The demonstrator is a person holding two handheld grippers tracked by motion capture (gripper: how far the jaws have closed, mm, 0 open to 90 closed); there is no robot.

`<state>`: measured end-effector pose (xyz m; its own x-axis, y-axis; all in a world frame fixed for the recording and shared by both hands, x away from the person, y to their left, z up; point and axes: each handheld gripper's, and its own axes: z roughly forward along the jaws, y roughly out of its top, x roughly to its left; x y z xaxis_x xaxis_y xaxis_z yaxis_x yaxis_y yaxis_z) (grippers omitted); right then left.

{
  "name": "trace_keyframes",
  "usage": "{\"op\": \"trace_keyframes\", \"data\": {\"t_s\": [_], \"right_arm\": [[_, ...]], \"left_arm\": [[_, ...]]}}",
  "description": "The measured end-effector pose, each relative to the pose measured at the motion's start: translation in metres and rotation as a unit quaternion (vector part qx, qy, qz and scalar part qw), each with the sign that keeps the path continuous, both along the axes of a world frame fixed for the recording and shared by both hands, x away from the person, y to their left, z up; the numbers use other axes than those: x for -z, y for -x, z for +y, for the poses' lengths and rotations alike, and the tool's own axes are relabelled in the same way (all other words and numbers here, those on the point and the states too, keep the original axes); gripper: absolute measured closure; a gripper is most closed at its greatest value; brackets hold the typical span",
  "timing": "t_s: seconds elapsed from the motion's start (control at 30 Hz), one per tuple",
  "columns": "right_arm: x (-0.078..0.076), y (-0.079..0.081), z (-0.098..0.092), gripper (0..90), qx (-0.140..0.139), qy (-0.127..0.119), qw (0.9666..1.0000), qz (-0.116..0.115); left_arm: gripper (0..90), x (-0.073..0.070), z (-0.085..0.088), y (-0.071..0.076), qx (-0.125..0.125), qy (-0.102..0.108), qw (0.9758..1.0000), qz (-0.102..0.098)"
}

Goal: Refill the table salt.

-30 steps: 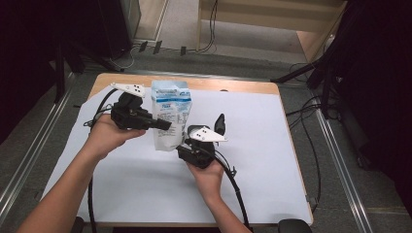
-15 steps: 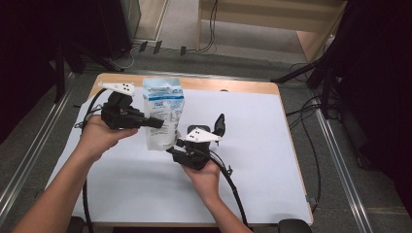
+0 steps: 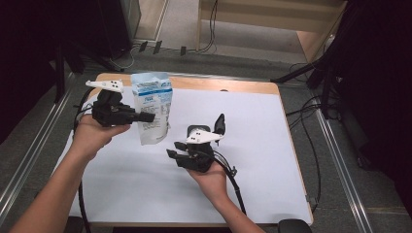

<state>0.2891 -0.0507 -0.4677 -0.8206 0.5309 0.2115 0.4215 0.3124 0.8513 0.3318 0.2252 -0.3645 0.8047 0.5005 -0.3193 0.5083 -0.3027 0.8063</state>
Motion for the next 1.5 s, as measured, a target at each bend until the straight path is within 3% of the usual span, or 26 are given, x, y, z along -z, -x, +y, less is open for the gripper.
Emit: {"op": "trace_keyframes", "data": {"t_s": [0.37, 0.5, 0.8, 1.17, 1.5], "right_arm": [[-0.003, 0.007, -0.035, 61.2, -0.013, 0.000, 0.9998, 0.013], [-0.004, 0.007, -0.051, 61.2, -0.009, -0.003, 0.9997, 0.024], [-0.006, 0.008, -0.076, 61.2, 0.003, 0.000, 0.9998, 0.020], [-0.003, 0.007, -0.100, 61.4, 0.024, 0.000, 0.9995, 0.019], [0.003, 0.005, -0.107, 61.8, 0.032, 0.005, 0.9992, 0.024]], "left_arm": [[90.0, 0.010, 0.013, -0.012, -0.042, -0.007, 0.9991, 0.004], [90.0, 0.014, 0.019, -0.017, -0.057, -0.016, 0.9982, 0.007], [90.0, 0.023, 0.029, -0.030, -0.087, -0.016, 0.9960, 0.008], [90.0, 0.050, 0.031, -0.058, -0.118, -0.021, 0.9927, 0.014], [90.0, 0.080, 0.030, -0.066, -0.124, -0.037, 0.9913, 0.026]]}}
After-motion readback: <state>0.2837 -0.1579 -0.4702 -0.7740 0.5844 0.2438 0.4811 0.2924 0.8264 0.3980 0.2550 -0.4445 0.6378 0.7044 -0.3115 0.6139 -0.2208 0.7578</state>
